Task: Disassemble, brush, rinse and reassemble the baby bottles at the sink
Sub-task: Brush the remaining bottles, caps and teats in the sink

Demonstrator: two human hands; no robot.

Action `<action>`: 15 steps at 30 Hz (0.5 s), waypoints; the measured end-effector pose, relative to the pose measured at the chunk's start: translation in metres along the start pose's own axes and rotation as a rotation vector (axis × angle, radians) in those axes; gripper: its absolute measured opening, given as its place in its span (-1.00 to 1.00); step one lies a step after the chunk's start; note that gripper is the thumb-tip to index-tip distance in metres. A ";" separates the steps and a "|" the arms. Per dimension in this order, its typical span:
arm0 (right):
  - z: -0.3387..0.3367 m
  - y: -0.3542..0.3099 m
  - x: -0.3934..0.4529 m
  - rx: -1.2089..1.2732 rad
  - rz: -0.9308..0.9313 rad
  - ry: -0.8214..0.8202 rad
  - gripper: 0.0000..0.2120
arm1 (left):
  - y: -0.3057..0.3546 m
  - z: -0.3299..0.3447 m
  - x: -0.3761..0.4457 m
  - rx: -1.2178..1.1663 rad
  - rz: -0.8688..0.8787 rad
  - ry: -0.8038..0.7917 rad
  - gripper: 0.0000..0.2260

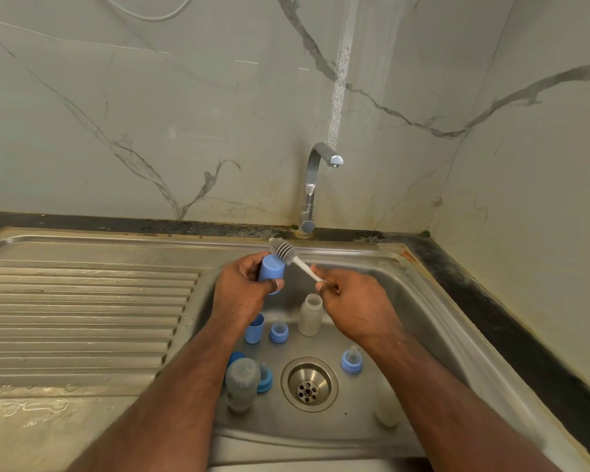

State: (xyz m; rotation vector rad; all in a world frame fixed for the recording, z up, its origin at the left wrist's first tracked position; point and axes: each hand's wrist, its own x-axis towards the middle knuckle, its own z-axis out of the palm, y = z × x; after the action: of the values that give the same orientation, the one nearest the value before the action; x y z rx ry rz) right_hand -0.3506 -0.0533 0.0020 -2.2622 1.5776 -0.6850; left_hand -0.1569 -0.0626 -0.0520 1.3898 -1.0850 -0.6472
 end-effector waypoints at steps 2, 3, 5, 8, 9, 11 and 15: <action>0.000 0.001 0.000 0.034 -0.006 -0.001 -0.62 | 0.001 0.000 0.001 -0.014 0.000 0.009 -0.53; 0.001 0.000 -0.003 0.074 -0.023 -0.014 -0.63 | 0.000 -0.001 0.001 -0.013 -0.001 0.010 -0.56; 0.002 -0.001 -0.006 0.097 -0.042 -0.037 -0.64 | 0.000 -0.001 0.001 0.001 0.004 0.005 -0.60; 0.001 0.001 0.000 0.013 0.000 -0.003 -0.62 | 0.000 0.001 -0.001 0.006 0.003 -0.014 -0.53; 0.000 0.002 0.001 0.019 -0.003 0.008 -0.62 | 0.000 0.002 0.000 0.009 0.001 -0.011 -0.52; 0.002 0.000 -0.003 0.076 -0.034 -0.008 -0.63 | -0.002 0.001 0.001 0.006 -0.010 -0.005 -0.54; -0.001 0.004 0.001 -0.001 0.003 -0.006 -0.62 | 0.000 0.000 -0.001 0.004 -0.009 -0.002 -0.54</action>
State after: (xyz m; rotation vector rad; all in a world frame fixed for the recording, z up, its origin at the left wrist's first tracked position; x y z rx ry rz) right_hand -0.3534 -0.0558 0.0011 -2.2604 1.5786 -0.6760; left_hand -0.1572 -0.0616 -0.0519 1.3983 -1.0824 -0.6535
